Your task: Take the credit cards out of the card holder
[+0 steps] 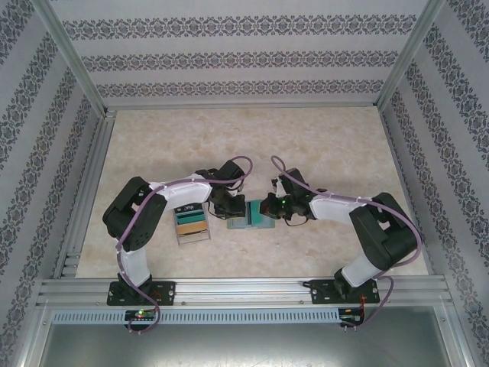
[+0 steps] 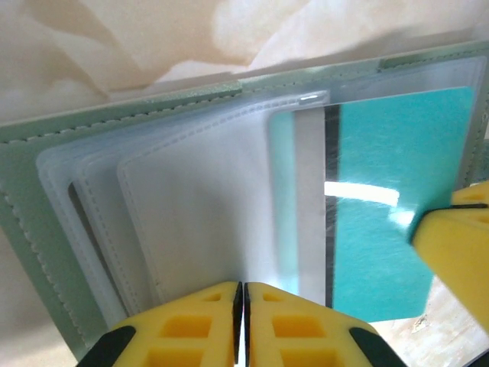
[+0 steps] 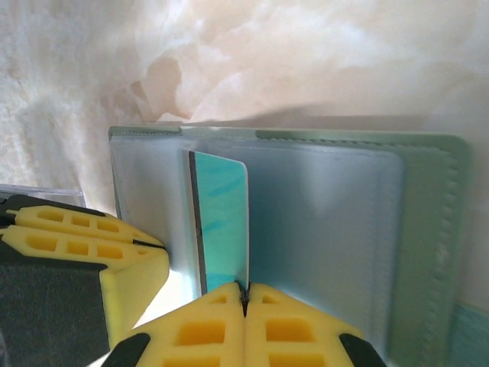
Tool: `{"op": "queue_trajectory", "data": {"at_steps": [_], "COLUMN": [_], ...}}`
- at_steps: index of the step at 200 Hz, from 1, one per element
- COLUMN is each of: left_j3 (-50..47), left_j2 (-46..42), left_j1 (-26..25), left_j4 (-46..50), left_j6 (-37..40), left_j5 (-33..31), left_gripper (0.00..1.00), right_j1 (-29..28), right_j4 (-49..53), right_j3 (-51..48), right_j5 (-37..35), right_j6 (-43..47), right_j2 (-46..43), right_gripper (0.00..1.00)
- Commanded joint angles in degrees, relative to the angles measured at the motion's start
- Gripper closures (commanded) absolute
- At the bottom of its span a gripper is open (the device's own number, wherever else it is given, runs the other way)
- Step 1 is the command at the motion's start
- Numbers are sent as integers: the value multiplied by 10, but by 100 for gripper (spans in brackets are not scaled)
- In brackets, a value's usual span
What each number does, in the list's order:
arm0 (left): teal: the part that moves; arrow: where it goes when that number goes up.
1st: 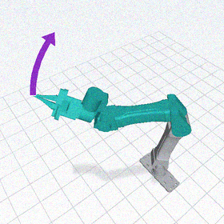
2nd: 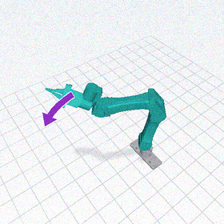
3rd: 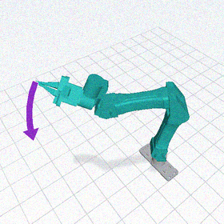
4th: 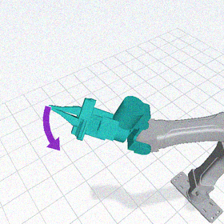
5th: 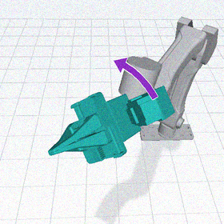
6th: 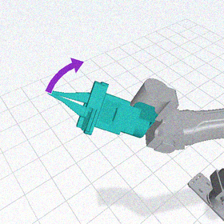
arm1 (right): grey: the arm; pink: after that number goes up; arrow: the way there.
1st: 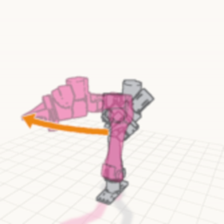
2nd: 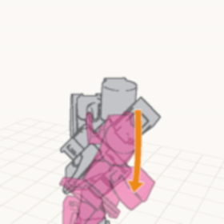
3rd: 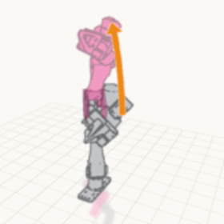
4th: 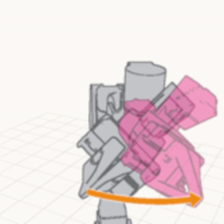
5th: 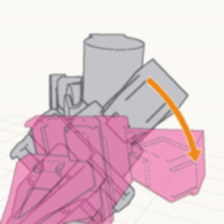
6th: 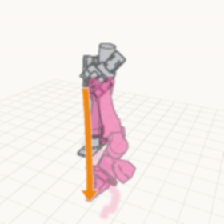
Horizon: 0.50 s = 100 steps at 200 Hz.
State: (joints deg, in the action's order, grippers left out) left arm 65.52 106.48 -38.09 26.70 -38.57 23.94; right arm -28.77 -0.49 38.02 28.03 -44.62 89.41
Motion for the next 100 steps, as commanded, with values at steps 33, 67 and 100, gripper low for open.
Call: {"op": "queue_trajectory", "data": {"at_steps": [33,67,100], "left_j3": [35,45,17], "left_j2": [-11,-58,-103], "left_j1": [6,13,26], "left_j4": [45,8,-88], "left_j6": [0,-33,-89], "left_j5": [6,36,84], "left_gripper": [75,68,60], "right_j1": [24,36,56], "right_j4": [25,27,4], "right_j3": [-30,-32,-37], "right_j5": [10,26,57], "right_j6": [20,13,-9], "right_j2": [-86,-136,-172], "right_gripper": [100,100,100]}}
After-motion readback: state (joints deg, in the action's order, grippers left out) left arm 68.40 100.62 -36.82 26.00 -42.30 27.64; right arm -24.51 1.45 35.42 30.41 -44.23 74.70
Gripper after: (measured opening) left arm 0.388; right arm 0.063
